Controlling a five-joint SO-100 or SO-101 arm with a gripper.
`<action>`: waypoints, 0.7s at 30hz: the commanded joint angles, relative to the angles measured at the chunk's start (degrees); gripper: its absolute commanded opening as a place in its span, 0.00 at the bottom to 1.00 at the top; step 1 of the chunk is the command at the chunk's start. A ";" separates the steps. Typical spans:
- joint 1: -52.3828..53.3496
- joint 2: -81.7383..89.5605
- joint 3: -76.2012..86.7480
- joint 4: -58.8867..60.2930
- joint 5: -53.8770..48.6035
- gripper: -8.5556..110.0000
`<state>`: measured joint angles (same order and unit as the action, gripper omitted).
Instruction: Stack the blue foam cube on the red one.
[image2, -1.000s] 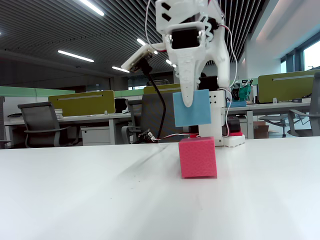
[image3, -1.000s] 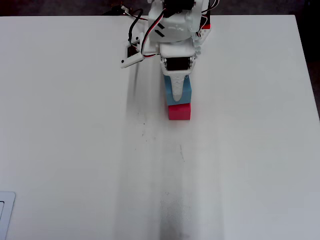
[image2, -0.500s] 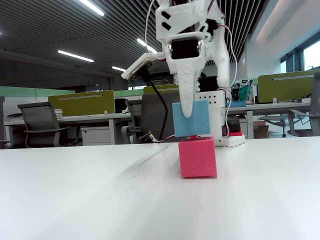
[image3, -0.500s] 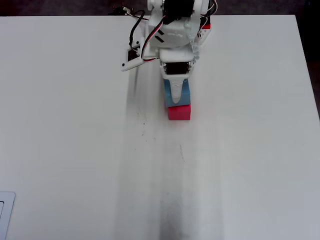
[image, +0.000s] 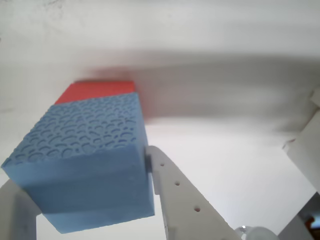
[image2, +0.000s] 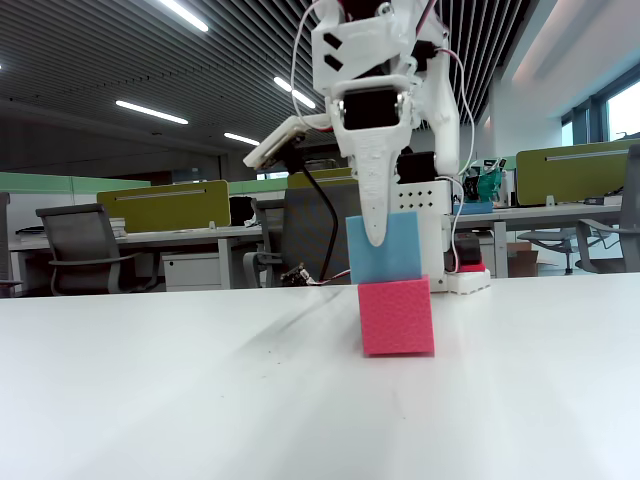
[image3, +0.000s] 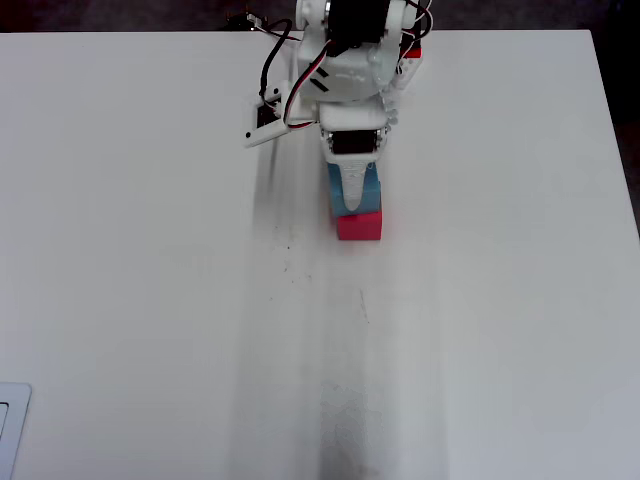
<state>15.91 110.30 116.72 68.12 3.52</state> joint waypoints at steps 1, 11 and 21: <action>0.53 0.18 -0.79 0.00 0.35 0.28; 0.79 0.18 -1.93 -0.26 0.53 0.29; 0.88 0.00 -3.08 -2.20 1.49 0.25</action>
<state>16.61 110.21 116.54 66.45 4.57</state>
